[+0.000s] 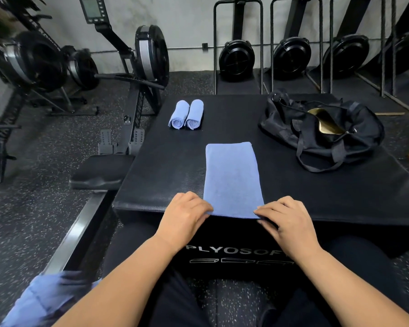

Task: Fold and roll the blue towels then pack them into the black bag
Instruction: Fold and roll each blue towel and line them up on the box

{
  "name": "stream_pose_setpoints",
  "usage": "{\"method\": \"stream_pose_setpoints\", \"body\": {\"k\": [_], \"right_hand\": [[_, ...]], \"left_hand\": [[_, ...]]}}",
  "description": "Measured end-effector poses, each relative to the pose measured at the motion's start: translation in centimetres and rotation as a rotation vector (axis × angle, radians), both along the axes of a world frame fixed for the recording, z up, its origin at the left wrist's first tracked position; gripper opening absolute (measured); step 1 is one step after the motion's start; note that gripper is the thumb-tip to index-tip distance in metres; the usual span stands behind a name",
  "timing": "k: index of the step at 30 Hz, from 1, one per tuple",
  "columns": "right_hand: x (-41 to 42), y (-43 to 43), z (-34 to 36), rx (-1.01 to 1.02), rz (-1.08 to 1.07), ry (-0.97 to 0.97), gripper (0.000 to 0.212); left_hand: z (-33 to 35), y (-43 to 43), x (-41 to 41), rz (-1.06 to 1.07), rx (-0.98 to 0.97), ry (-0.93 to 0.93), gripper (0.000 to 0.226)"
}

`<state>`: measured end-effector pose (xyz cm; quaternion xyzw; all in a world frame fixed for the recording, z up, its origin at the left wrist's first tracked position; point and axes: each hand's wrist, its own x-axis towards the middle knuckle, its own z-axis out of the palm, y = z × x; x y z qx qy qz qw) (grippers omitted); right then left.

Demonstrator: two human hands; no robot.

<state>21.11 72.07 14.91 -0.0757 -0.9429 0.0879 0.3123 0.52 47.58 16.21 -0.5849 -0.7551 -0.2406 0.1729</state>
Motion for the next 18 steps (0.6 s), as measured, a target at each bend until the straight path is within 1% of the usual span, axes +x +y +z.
{"method": "stream_pose_setpoints", "body": {"k": [2,5,7,8,10,13,15,18], "right_hand": [[0.0,0.0,0.1,-0.019,-0.012,0.005,0.012],[-0.3,-0.1,0.3,-0.122,-0.075,-0.004,0.014],[-0.5,-0.2,0.5,-0.213,-0.113,-0.031,0.014],[-0.7,-0.2,0.5,-0.257,-0.127,-0.044,0.014],[-1.1,-0.4,0.8,-0.35,-0.152,-0.055,0.011],[-1.6,-0.6,1.2,-0.508,-0.199,-0.022,0.018],[-1.9,-0.8,1.3,-0.521,-0.218,-0.011,0.023],[-2.2,-1.1,1.2,-0.454,-0.241,-0.036,0.023]], "left_hand": [[0.0,-0.1,0.2,0.055,0.017,-0.085,0.009],[0.1,-0.1,0.5,0.162,0.025,-0.305,0.02],[0.3,-0.1,0.7,0.202,0.044,-0.449,0.021],[0.3,0.0,0.8,0.215,0.056,-0.492,0.019],[0.5,0.3,0.9,0.238,0.074,-0.542,0.015],[0.4,0.8,1.2,0.274,0.088,-0.613,0.011],[0.5,1.2,1.4,0.282,0.08,-0.628,0.011],[0.5,1.8,1.5,0.284,0.078,-0.584,0.013]]}}
